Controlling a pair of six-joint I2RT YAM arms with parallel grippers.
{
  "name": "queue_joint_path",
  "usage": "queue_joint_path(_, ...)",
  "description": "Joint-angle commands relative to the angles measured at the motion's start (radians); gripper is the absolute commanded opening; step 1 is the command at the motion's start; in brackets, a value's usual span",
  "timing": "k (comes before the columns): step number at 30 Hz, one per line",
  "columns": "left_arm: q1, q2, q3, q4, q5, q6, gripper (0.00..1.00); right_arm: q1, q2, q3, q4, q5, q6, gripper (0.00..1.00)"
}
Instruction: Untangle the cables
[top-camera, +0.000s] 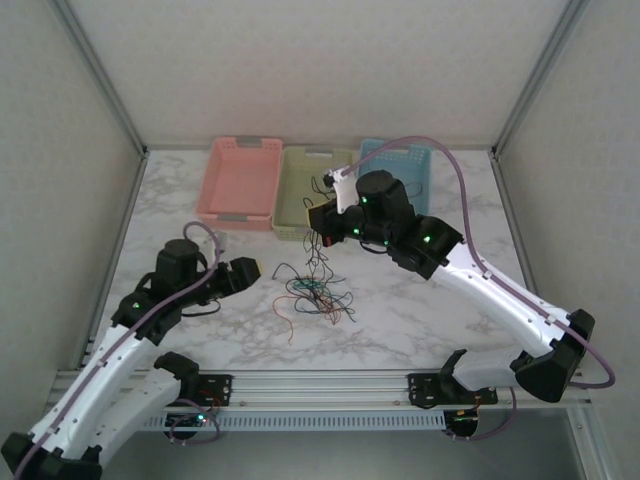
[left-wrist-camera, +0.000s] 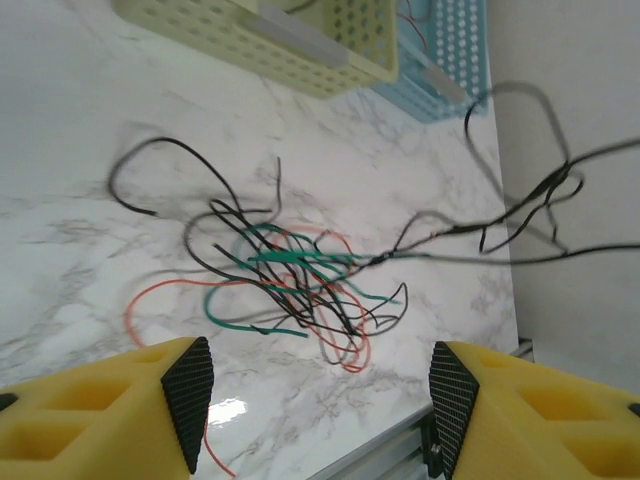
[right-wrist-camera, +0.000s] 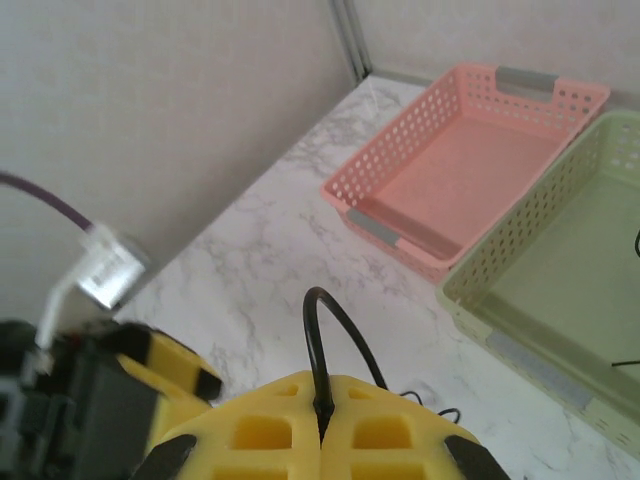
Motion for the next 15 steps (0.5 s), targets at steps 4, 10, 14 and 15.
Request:
queue_joint_path(4, -0.175, 0.067, -0.031, 0.218, -0.136, 0.007, 0.61, -0.007, 0.032, 0.102, -0.025, 0.014, 0.094, 0.00)
queue_joint_path(10, -0.300, 0.138, -0.042, 0.317, -0.218, 0.075, 0.59, -0.006, 0.050, 0.136, -0.032, -0.014, 0.125, 0.00)
queue_joint_path(14, -0.315, 0.210, -0.031, 0.351, -0.259, 0.132, 0.55, -0.005, 0.052, 0.148, -0.033, -0.022, 0.134, 0.00)
queue_joint_path(15, -0.316, 0.228, -0.030, 0.366, -0.262, 0.145, 0.55, -0.006, 0.052, 0.149, -0.035, -0.024, 0.137, 0.00)
